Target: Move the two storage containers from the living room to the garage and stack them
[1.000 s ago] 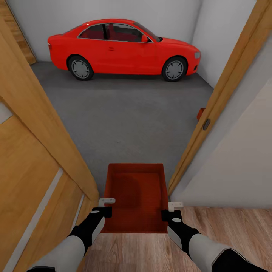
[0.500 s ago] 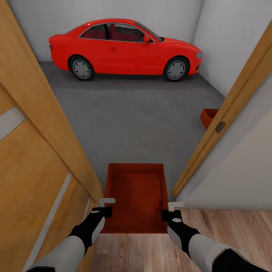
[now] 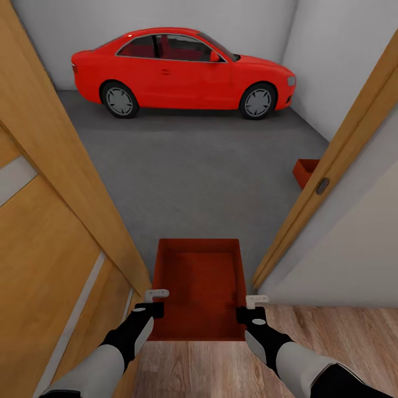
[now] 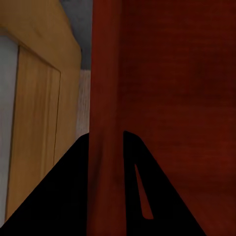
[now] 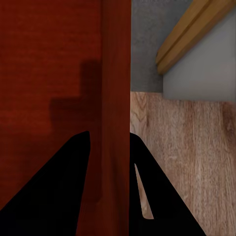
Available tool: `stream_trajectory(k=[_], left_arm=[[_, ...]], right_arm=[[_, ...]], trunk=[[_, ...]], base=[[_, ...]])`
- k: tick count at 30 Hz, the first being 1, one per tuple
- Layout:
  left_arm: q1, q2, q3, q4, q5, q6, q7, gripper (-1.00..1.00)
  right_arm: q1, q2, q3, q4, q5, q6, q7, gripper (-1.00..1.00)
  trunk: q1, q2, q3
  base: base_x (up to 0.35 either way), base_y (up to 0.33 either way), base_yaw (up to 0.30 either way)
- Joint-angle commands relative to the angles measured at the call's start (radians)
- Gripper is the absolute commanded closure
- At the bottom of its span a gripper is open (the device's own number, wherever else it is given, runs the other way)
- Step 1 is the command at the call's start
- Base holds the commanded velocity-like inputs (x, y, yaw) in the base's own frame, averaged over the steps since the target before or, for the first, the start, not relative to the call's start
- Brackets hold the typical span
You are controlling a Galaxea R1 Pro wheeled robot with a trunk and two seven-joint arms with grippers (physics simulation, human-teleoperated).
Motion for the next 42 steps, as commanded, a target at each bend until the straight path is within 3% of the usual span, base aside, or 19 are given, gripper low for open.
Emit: stream_trajectory(k=[1,15,42], left_arm=[[-0.001,0.007,0.012,-0.057,0.001,0.007,0.004,1.0],[-0.001,0.007,0.012,-0.057,0.003,0.01,0.002,1.0],[-0.001,0.007,0.012,-0.057,0.007,0.014,0.001,1.0]], right_arm=[[0.0,-0.001,0.022,0.048,-0.012,-0.001,0.0,1.0],[0.0,-0.001,0.022,0.048,-0.012,-0.001,0.0,1.0],[0.0,-0.001,0.022,0.048,-0.011,-0.001,0.0,1.0]], trunk=[[0.0,-0.001,-0.001],[0.0,-0.001,-0.001],[0.0,-0.001,-0.001]], base=[[0.0,0.0,0.0],[0.016,0.0,0.0],[0.311,0.0,0.0]])
